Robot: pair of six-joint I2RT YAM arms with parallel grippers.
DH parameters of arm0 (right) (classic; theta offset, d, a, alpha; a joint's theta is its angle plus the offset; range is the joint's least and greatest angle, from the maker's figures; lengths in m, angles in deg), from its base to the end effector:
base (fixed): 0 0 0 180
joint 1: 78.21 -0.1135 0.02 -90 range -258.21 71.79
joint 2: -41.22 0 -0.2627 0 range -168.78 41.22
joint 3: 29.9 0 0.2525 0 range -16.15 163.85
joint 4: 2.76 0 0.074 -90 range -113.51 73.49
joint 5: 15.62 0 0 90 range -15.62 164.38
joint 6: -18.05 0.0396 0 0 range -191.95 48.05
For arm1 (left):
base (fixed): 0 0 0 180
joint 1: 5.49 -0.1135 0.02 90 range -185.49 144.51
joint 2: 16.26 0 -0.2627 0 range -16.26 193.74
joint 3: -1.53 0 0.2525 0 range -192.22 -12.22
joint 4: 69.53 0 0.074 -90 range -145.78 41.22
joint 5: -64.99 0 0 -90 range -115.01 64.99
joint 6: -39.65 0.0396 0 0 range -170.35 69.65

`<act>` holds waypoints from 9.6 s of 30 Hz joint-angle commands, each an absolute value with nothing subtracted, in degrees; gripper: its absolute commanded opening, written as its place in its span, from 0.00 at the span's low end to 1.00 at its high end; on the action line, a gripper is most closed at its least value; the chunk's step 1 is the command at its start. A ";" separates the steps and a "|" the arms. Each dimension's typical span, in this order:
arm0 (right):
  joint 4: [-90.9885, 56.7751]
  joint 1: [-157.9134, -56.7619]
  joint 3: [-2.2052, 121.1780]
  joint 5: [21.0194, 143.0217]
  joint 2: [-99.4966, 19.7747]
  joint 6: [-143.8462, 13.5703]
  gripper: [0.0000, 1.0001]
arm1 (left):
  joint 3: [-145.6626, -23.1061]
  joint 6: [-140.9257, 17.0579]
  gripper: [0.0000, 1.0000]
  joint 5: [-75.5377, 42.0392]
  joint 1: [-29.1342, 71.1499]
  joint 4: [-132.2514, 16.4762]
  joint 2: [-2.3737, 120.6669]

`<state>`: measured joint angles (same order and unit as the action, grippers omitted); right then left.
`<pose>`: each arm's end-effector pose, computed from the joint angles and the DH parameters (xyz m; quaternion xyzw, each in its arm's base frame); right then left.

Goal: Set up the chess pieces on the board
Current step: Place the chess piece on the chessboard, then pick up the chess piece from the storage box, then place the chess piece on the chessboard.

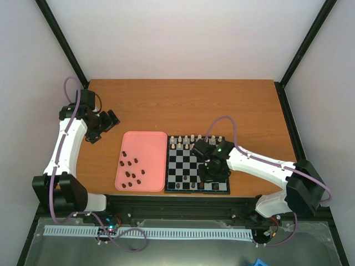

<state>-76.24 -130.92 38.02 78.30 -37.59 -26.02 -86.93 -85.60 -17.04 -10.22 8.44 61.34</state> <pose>0.1360 0.1831 0.2105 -0.0607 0.9964 0.0595 0.0061 0.2552 0.0156 0.3133 -0.3213 0.9236 -0.1178 0.1730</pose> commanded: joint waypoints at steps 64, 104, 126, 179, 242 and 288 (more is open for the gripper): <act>-71.11 -135.16 33.84 71.63 -36.83 -18.74 0.33 | -85.41 -84.17 1.00 -15.96 -10.65 6.79 59.86; -68.10 -141.94 85.09 76.67 -70.35 -41.41 0.45 | -88.96 -85.76 1.00 -18.47 -10.68 10.09 55.48; -71.07 -146.87 113.94 89.08 -98.85 -44.16 0.47 | -105.00 -87.82 1.00 -28.57 -10.65 15.88 50.48; -74.21 -147.28 117.12 83.47 -92.98 -44.78 0.10 | -104.29 -86.66 1.00 -25.08 -10.68 14.75 50.45; -55.53 -144.39 38.00 75.26 -46.26 -33.23 0.12 | -97.91 -85.77 1.00 -23.64 -10.59 11.89 51.68; -58.08 -144.44 42.17 71.78 -45.98 -33.59 0.24 | -97.98 -85.69 1.00 -23.34 -10.57 11.63 51.86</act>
<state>-56.94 -143.99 40.10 73.71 -48.08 -33.71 -97.49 -86.54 -23.49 -10.27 12.73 52.25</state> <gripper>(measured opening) 0.236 0.999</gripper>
